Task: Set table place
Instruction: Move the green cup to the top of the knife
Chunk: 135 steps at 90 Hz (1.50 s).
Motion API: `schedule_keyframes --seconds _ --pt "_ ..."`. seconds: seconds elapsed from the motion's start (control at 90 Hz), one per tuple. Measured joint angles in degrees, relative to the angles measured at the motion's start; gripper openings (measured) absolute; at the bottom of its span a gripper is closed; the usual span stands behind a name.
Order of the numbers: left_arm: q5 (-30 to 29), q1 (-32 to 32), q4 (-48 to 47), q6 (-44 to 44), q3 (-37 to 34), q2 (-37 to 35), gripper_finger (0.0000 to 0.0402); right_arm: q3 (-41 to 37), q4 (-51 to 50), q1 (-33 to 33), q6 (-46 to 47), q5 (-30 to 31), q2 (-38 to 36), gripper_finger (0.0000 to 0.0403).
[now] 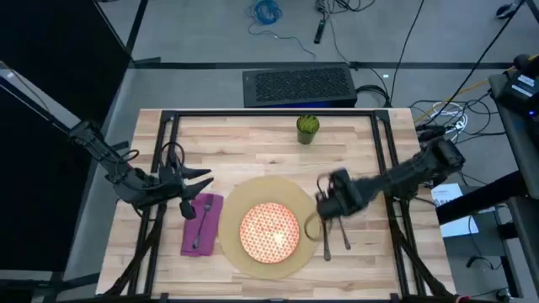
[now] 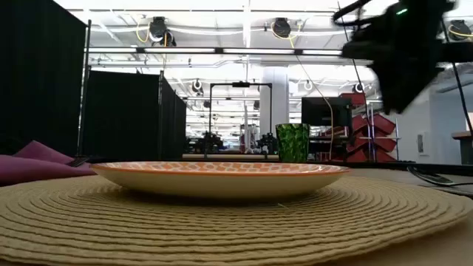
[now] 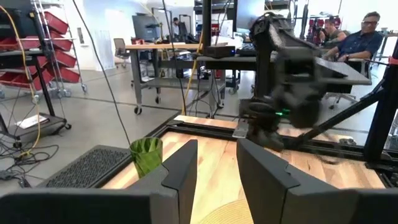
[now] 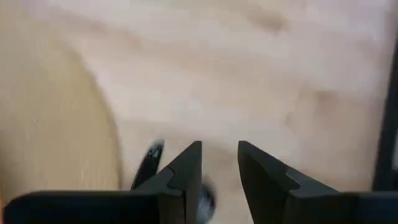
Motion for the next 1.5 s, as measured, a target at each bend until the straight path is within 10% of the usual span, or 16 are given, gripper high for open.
schedule_keyframes --seconds 0.244,0.456,1.5 --pt "0.0 0.0 0.01 0.35 0.0 0.0 0.0099 0.0 18.29 -24.87 -36.46 -1.08 -4.51 0.0091" --pt "0.0 0.0 -0.12 0.33 0.0 0.0 0.0099 1.13 30.43 -38.2 -50.1 -9.8 -6.05 0.0091" --pt "0.0 -0.31 -2.04 -1.24 0.0 0.02 0.0099 1.25 39.23 -52.17 -58.24 -22.88 3.08 0.0208"
